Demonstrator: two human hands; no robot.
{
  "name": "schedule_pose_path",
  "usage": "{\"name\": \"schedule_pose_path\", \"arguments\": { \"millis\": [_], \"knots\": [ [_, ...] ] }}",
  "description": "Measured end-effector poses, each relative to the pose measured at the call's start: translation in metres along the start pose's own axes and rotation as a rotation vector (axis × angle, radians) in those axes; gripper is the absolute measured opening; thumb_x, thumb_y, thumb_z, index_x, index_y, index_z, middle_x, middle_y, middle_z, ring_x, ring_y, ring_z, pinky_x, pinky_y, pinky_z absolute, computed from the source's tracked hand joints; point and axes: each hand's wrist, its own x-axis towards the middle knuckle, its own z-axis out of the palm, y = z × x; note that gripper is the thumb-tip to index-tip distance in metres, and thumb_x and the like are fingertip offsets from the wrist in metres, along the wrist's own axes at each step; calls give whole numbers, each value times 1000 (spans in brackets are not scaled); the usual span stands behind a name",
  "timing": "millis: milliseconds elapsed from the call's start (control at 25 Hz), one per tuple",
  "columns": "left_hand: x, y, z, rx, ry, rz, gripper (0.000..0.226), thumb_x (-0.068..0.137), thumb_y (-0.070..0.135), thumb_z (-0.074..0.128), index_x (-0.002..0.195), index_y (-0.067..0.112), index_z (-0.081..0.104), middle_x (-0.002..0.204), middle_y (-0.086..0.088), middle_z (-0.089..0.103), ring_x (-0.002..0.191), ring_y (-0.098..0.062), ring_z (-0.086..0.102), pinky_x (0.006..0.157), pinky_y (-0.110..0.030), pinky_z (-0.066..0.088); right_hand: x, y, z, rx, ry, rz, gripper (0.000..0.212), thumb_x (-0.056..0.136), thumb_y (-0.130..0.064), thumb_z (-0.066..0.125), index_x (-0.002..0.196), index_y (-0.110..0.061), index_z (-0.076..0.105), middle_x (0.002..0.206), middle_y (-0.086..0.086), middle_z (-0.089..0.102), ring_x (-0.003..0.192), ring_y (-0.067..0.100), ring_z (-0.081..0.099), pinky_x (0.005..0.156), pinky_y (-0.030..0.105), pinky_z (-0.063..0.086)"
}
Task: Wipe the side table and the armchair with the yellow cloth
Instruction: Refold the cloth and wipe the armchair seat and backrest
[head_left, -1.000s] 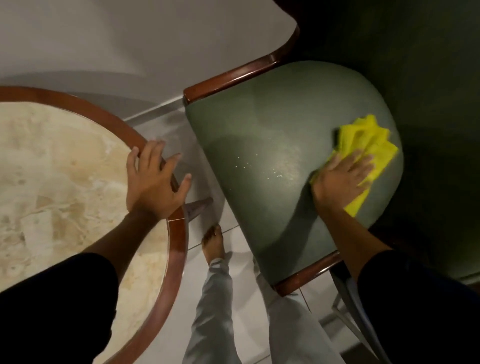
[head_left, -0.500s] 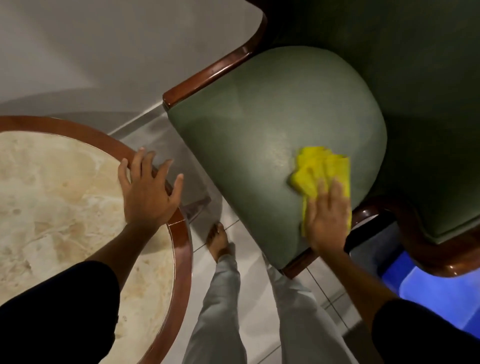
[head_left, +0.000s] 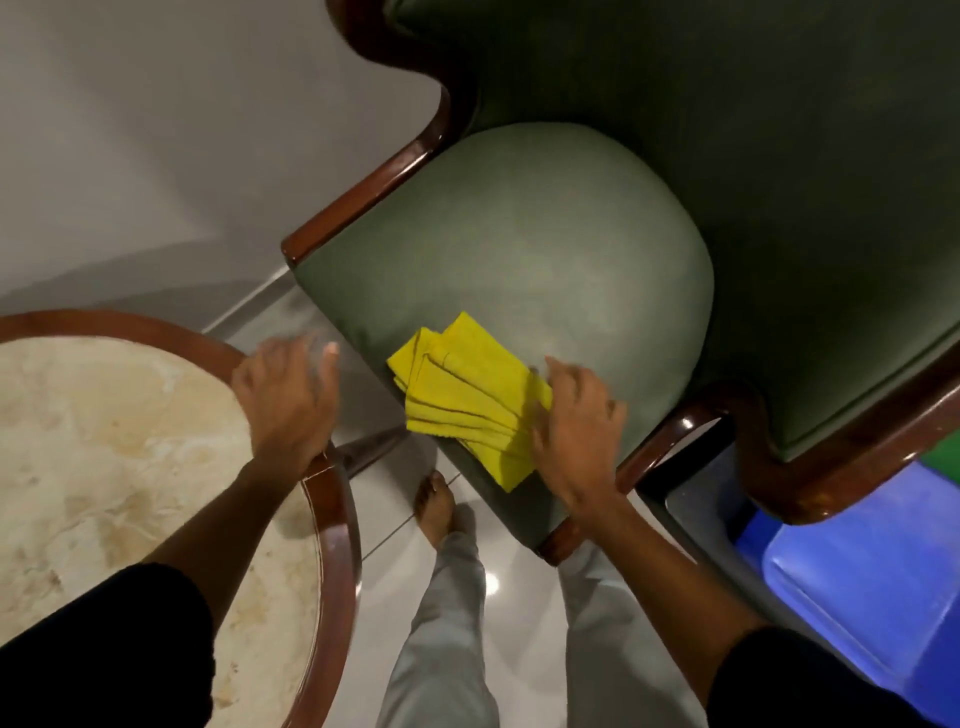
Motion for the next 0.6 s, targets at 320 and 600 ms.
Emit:
{"name": "schedule_pose_path", "arguments": {
  "millis": [320, 600],
  "knots": [
    [25, 191, -31, 497, -802, 744, 75, 73, 58, 70, 140, 40, 44, 165, -3, 16, 153, -30, 3, 120, -50, 15, 16, 9, -123, 365, -265, 124, 26, 71, -28, 67, 81, -29, 43, 74, -8, 55, 78, 25, 60, 60, 32, 44],
    [-2, 418, -46, -706, -980, 420, 41, 63, 33, 79, 97, 13, 68, 91, -16, 72, 83, -15, 59, 82, -44, 55, 58, 132, -342, 551, 531, 231, 44, 72, -12, 75, 94, -29, 41, 82, -6, 58, 73, 19, 59, 66, 27, 43]
  ]
}}
